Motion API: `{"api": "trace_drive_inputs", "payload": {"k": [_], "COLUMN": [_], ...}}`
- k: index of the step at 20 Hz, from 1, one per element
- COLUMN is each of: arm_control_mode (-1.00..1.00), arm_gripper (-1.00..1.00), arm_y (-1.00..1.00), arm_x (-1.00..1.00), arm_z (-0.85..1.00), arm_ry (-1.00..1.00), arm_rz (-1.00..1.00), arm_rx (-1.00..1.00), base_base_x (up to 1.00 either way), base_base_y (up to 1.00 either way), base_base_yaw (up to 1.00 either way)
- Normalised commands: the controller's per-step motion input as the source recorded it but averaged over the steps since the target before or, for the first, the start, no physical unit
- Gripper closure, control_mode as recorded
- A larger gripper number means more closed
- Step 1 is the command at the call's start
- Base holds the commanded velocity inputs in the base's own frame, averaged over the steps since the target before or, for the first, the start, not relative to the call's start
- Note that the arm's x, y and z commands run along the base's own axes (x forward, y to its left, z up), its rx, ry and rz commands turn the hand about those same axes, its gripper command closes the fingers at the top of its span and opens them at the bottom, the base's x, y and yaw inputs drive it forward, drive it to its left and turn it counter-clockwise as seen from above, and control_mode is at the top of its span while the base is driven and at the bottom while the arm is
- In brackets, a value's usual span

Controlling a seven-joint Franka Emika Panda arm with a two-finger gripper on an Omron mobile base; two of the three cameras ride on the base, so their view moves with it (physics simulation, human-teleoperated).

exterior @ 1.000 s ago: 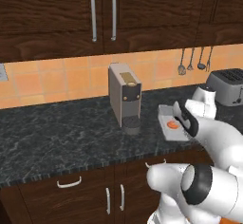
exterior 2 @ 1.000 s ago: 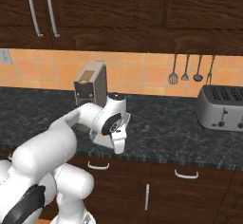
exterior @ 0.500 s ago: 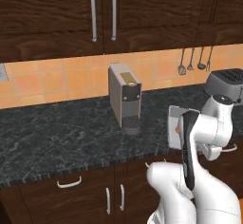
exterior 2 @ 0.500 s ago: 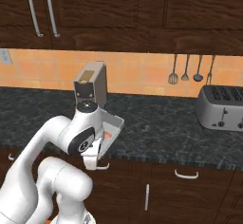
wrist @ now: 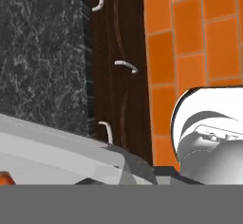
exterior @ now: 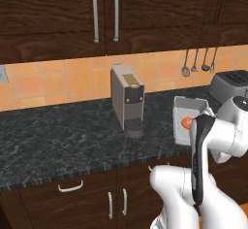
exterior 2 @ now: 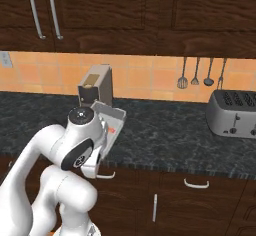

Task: Take the meat container that has the shrimp and place it on the second highest rack of the freezer. Then take the vegetable container that has the sweet potato and bell pepper and place it on the highest rack of the freezer.

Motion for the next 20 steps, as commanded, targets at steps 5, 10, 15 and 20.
{"api": "trace_drive_inputs", "payload": {"k": [5, 10, 15, 20], "arm_control_mode": [1.0, 1.0, 1.0, 1.0], "arm_gripper": [1.0, 1.0, 1.0, 1.0], "arm_y": [0.0, 0.0, 0.0, 0.0], "arm_x": [0.0, 0.0, 0.0, 0.0], "arm_z": [0.0, 0.0, 0.0, 0.0], "arm_ry": [0.0, 0.0, 0.0, 0.0], "arm_rz": [0.0, 0.0, 0.0, 0.0], "arm_rx": [0.0, 0.0, 0.0, 0.0], "base_base_x": [-0.91, -0.46, -0.19, 0.06], "base_base_y": [0.07, 0.18, 0.05, -0.39], "base_base_yaw": [-0.59, -0.89, -0.96, -0.9]}}
